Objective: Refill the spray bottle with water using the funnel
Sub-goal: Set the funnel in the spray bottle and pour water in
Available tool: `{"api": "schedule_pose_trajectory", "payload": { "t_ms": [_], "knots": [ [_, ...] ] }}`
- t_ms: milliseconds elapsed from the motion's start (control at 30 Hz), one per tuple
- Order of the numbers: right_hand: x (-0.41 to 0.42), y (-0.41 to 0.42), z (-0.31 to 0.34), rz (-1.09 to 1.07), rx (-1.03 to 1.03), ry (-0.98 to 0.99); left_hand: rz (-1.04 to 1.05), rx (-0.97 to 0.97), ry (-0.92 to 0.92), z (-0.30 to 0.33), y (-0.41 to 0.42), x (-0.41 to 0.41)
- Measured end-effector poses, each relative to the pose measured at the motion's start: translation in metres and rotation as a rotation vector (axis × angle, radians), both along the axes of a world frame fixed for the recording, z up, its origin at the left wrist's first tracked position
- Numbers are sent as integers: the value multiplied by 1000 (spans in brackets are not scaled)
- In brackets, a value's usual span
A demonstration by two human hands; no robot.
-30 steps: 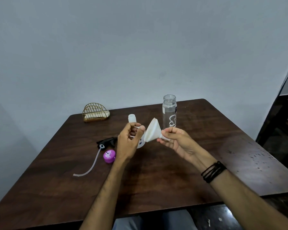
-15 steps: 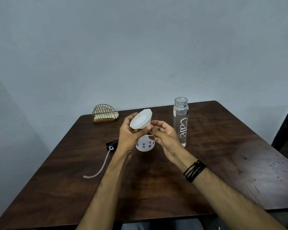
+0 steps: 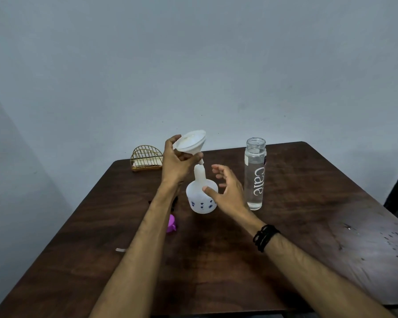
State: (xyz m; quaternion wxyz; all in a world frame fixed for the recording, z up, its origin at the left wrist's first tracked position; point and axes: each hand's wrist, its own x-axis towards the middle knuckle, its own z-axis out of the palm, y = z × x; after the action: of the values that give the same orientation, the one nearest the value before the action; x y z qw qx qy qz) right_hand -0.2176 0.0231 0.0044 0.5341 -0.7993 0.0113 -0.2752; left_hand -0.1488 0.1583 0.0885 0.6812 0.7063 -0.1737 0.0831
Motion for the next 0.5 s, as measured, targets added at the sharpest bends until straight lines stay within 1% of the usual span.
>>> {"api": "schedule_pose_trajectory", "payload": {
  "t_ms": [167,500],
  "knots": [
    [6,-1,-8,37,-87,34,10,74,-10,-10,1,4],
    [15,3,-18,22,-151,32,35,85,-64,-17,-1,10]
  ]
}}
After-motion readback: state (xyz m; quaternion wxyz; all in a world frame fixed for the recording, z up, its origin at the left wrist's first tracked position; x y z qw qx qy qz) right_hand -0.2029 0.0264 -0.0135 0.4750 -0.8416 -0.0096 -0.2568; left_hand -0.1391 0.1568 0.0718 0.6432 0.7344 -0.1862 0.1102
